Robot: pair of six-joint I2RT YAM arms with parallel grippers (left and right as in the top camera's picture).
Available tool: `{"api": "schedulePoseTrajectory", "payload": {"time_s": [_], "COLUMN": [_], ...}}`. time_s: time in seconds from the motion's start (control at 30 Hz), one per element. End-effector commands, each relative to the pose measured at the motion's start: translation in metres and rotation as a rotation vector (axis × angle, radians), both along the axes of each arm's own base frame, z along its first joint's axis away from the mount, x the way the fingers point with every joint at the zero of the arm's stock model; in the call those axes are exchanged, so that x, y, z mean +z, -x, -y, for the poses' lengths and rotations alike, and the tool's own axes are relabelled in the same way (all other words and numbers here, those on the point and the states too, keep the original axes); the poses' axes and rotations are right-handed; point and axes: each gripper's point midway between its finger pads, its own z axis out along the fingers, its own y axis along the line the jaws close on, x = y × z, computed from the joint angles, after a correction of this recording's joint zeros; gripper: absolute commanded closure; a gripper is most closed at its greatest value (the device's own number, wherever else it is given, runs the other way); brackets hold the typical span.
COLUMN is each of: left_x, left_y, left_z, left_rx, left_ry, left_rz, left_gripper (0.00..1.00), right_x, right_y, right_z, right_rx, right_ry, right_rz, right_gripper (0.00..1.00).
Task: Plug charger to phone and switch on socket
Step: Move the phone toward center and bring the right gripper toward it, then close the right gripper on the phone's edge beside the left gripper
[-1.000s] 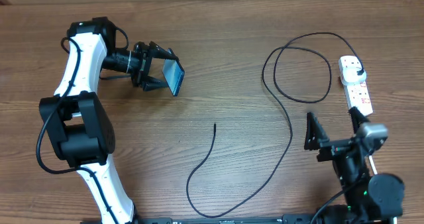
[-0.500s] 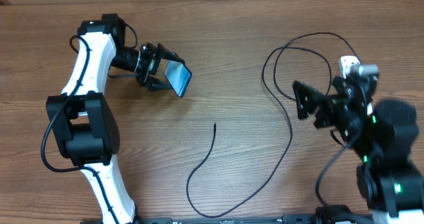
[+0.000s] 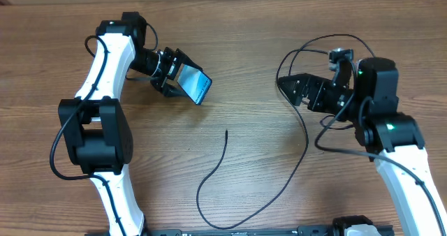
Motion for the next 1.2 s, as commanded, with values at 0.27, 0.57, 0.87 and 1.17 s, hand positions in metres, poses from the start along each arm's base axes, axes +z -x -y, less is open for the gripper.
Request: {"api": "schedulePoseTrajectory", "payload": {"time_s": [0.27,0.57,0.87,1.17], "left_x": [0.025,0.025,0.017,0.017], "left_y": [-0.005,-0.002,0.008,0.021], "left_z": [0.028,0.052,0.075,0.097], "left_rx": [-0.001,0.004,0.031,0.073], "left_ry": [-0.013,-0.017,-0.09,-0.1], "left_rz": [0.057,0.032,-0.043,-0.142], "left_gripper": [0.96,0.96,0.96,0.96], "right_x": [-0.006,-0.031,-0.056,-0.068], "right_y": [-0.004,0.001,0.006,0.013], "right_z": [-0.016,-0.016,-0.028,-0.048], "right_rx": [-0.057,-0.065,-0.04,-0.031], "right_ry": [-0.208,-0.192,-0.109,0.019], "right_rz": [-0.227,-0.339,-0.382,-0.352], "right_gripper": [0.0,0.0,0.0,0.0]}}
